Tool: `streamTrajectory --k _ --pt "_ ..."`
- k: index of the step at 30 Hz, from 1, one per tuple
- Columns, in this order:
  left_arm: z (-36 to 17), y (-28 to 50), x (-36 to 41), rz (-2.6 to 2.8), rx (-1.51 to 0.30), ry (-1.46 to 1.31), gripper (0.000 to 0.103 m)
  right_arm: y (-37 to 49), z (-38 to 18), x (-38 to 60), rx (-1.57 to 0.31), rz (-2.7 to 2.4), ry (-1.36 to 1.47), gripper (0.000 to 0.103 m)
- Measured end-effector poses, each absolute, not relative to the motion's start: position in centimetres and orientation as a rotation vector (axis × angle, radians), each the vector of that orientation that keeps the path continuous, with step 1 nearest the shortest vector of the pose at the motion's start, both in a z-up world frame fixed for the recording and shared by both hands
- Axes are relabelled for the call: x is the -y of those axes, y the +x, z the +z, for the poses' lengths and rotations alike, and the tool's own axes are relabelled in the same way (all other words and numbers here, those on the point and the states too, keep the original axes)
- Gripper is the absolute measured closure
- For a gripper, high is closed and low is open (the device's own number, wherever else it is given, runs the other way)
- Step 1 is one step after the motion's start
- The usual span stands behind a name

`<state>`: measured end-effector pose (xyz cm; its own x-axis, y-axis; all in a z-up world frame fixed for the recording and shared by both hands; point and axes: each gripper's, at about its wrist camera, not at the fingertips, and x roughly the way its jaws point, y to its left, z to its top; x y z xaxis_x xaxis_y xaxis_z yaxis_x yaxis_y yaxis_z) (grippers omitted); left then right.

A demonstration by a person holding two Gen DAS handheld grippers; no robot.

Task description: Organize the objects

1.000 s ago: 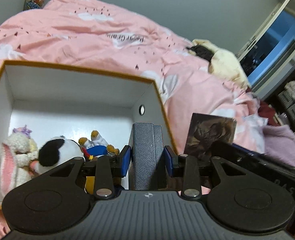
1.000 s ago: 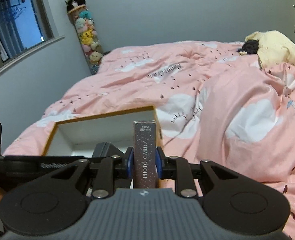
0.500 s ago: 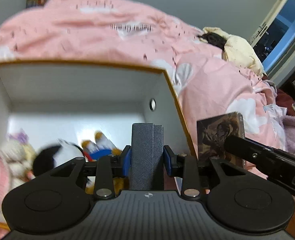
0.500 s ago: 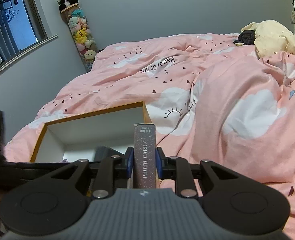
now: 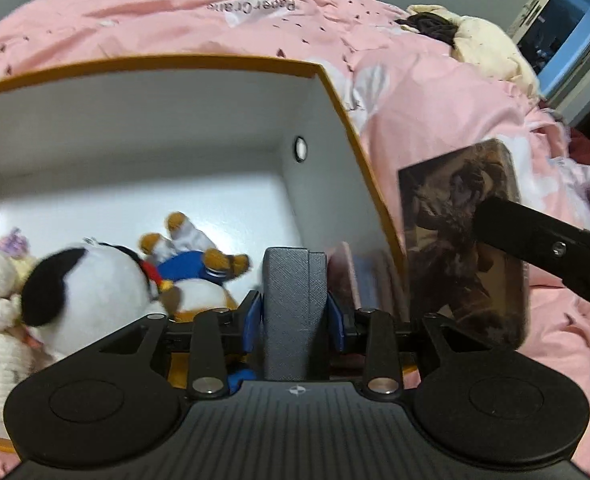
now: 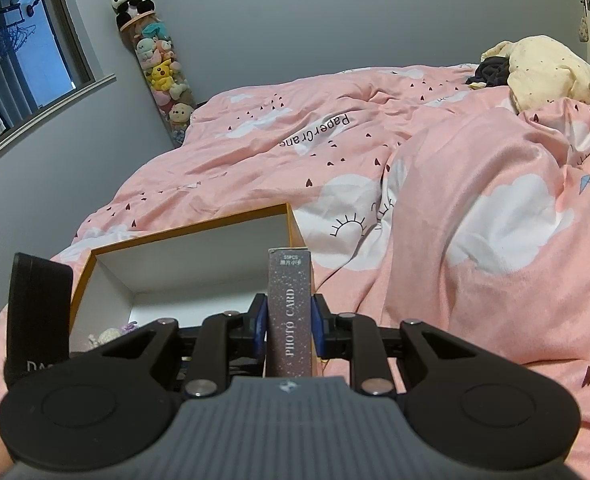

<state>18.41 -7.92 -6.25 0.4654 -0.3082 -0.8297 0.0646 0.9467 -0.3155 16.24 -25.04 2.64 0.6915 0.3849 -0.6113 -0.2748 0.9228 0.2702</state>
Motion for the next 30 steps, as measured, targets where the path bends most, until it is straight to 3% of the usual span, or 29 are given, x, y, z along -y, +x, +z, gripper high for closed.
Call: streamTrajectory --k 13,19,25,30 --pt "-6.9 18.1 3.9 -0.364 -1.064 -0.47 0.056 16.4 2.9 24.3 -0.728 0.428 0.205 0.079" --pt "-4.6 17.3 1.2 -0.28 -0.956 -0.406 0.057 16.8 2.4 23.3 -0.766 0.491 0.259 0.079" --pt "-5.2 17.2 0.2 -0.307 -0.995 -0.353 0.058 17.9 1.0 21.7 -0.84 0.552 0.309 0.079" --pt "-5.5 16.4 2.0 -0.322 -0.997 -0.169 0.052 18.3 0.3 21.4 -0.864 0.506 0.267 0.079"
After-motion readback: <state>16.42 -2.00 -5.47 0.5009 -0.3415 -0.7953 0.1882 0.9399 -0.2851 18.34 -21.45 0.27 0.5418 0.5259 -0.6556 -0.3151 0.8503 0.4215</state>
